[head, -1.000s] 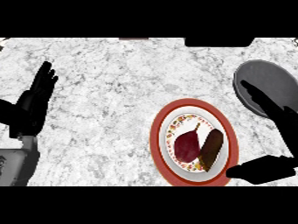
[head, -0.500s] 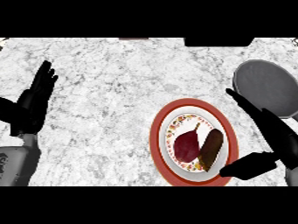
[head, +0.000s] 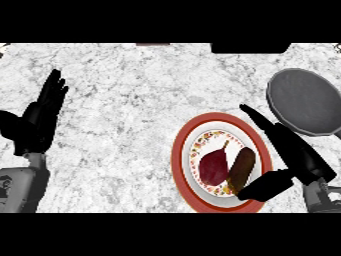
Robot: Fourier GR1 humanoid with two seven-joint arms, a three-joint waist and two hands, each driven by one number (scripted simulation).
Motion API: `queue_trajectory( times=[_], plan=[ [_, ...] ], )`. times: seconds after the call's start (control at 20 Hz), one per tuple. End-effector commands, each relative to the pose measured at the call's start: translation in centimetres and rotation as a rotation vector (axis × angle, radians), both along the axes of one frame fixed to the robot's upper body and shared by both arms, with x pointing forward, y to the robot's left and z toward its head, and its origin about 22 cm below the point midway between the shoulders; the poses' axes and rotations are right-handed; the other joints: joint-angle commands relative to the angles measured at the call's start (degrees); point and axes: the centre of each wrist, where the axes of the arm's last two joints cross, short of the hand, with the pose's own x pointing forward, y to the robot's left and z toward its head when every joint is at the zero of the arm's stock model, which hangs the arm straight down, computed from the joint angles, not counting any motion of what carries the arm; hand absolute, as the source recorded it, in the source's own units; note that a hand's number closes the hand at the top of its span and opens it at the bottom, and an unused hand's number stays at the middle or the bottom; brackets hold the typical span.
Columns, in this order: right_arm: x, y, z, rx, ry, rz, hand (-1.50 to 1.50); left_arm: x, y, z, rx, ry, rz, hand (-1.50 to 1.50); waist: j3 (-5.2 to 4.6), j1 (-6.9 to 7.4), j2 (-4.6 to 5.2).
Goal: Pick the pear from the plate and place it in the pan
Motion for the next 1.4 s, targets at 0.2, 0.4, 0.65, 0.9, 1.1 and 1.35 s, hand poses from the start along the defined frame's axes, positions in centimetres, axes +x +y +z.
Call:
queue_trajectory(
  times=[0.2, 0.4, 0.65, 0.9, 1.1, 1.35],
  plan=[
    [0.8, 2.0, -1.0, -0.176, 0.074, 0.014, -1.5, 0.2, -0.6, -2.1, 0.005, 0.007, -0.014, 0.0, -0.01, -0.07, 0.04],
    [1.8, 2.2, -2.0, -0.2, 0.135, 0.039, -1.5, 1.1, 0.0, 0.0, 0.001, 0.009, -0.002, 0.0, 0.01, -0.06, 0.04],
    [1.8, 2.9, -2.2, -0.184, 0.129, 0.057, -1.5, 0.5, 1.9, 0.9, 0.008, -0.011, -0.004, 0.0, 0.01, -0.07, 0.01],
    [1.0, 4.1, -5.2, -0.231, 0.147, 0.054, -1.5, -1.2, -2.1, 0.5, -0.007, 0.004, -0.003, 0.0, 0.02, 0.0, -0.05],
    [3.1, 5.1, -5.6, -0.237, 0.18, 0.075, -1.5, 0.6, -0.6, 0.1, 0.011, -0.012, 0.008, 0.0, 0.01, -0.02, 0.04],
    [4.8, 4.7, -7.0, -0.235, 0.218, 0.081, -1.5, -1.2, 0.4, 0.5, -0.002, -0.014, -0.006, 0.0, 0.02, 0.22, 0.02]
  ],
)
